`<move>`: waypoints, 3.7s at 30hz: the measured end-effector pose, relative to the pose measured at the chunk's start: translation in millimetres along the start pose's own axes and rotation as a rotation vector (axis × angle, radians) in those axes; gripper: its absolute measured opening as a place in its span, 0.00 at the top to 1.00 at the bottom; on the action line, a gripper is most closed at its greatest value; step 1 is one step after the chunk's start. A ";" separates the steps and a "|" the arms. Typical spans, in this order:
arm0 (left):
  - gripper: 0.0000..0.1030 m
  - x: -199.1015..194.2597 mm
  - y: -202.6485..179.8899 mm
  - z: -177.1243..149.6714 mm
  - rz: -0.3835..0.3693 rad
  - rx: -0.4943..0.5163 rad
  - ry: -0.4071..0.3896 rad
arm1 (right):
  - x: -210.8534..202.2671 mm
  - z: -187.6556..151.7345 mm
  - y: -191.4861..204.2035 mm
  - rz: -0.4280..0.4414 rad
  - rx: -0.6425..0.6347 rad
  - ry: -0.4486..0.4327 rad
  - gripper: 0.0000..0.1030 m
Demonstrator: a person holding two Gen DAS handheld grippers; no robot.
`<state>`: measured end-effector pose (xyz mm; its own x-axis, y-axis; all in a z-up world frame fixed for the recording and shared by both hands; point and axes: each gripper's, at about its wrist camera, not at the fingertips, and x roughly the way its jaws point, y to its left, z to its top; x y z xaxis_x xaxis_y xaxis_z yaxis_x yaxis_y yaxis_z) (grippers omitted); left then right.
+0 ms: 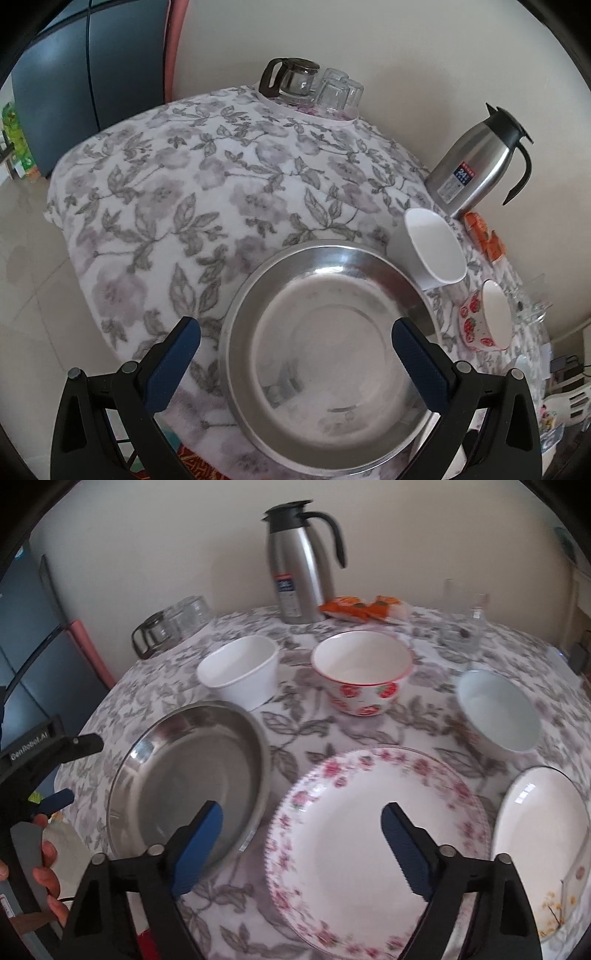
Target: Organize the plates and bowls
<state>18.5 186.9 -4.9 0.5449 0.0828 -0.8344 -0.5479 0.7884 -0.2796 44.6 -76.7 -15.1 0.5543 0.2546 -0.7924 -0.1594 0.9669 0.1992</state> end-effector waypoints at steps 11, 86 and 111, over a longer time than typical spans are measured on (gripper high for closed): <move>0.00 20.8 11.8 8.4 0.035 -0.020 0.060 | 39.0 14.1 26.2 0.072 -0.063 0.053 0.42; 0.71 28.4 39.6 15.9 -0.076 -0.140 0.047 | 31.5 26.9 6.7 0.198 0.086 0.054 0.88; 0.71 14.5 35.3 7.0 -0.059 -0.127 0.038 | 18.9 16.9 9.1 0.155 0.045 0.073 0.87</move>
<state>11.6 220.2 -23.6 0.5551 0.0134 -0.8317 -0.5931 0.7073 -0.3846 67.4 -62.9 -18.6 0.4649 0.4007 -0.7895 -0.2008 0.9162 0.3468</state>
